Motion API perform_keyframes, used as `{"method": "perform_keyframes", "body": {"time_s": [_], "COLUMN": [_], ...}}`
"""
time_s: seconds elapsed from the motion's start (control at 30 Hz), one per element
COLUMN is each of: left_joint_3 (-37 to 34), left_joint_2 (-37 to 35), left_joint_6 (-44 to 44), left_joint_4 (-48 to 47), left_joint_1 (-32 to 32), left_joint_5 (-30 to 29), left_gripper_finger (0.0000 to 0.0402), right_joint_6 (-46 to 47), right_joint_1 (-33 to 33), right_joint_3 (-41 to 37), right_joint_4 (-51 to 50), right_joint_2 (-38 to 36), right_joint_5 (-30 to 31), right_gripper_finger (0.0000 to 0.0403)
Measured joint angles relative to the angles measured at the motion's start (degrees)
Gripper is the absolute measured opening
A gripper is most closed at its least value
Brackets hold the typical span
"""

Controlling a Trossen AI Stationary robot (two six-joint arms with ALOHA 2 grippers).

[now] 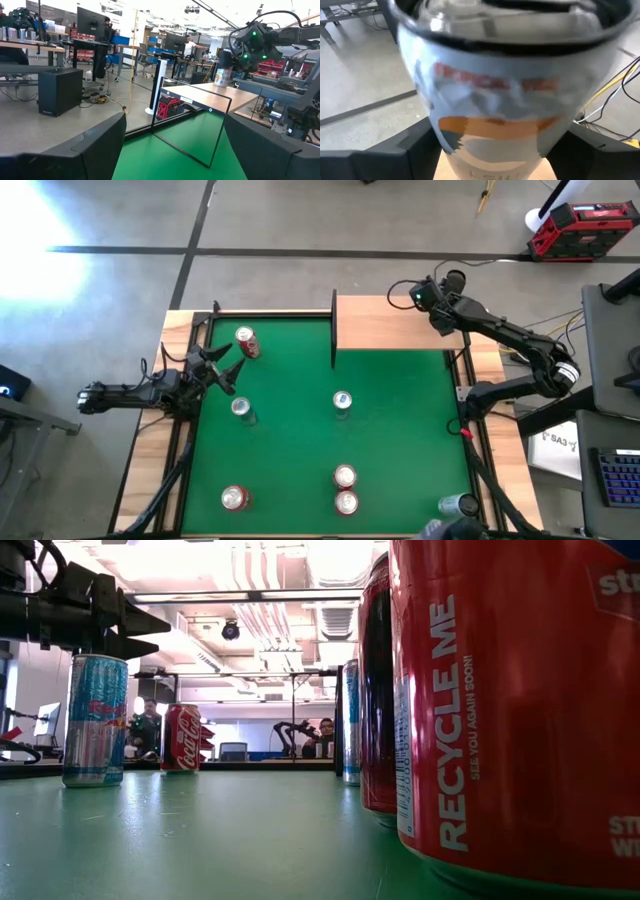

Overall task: Place canned beverage on shelf
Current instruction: Put the top white yellow soda can on the shelf, then put the white yellow soda can on the shelf aligned with the other white yellow soda can

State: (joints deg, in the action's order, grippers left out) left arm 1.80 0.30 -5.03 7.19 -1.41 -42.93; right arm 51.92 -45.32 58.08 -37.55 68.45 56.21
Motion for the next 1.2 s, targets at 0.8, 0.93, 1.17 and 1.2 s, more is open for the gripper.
{"method": "perform_keyframes", "body": {"time_s": [0.8,0.93,1.17,1.2], "left_joint_3": [0.0,0.0,0.0,0.0], "left_joint_2": [0.0,0.0,0.0,0.0], "left_joint_6": [0.0,0.0,0.0,0.0], "left_joint_4": [0.0,0.0,0.0,0.0], "left_joint_1": [0.0,0.0,0.0,0.0], "left_joint_5": [0.0,0.0,0.0,0.0], "left_gripper_finger": [0.0324,0.0324,0.0324,0.0324], "right_joint_6": [15.9,17.1,16.8,17.7], "right_joint_1": [5.4,7.4,11.1,12.1], "right_joint_3": [11.9,15.0,17.4,17.1], "right_joint_4": [-31.3,-38.4,-51.7,-52.8], "right_joint_2": [-0.5,-0.5,-0.5,-0.5], "right_joint_5": [-15.6,-24.7,-47.8,-49.9], "right_gripper_finger": [0.0373,0.0374,0.0374,0.0373]}}
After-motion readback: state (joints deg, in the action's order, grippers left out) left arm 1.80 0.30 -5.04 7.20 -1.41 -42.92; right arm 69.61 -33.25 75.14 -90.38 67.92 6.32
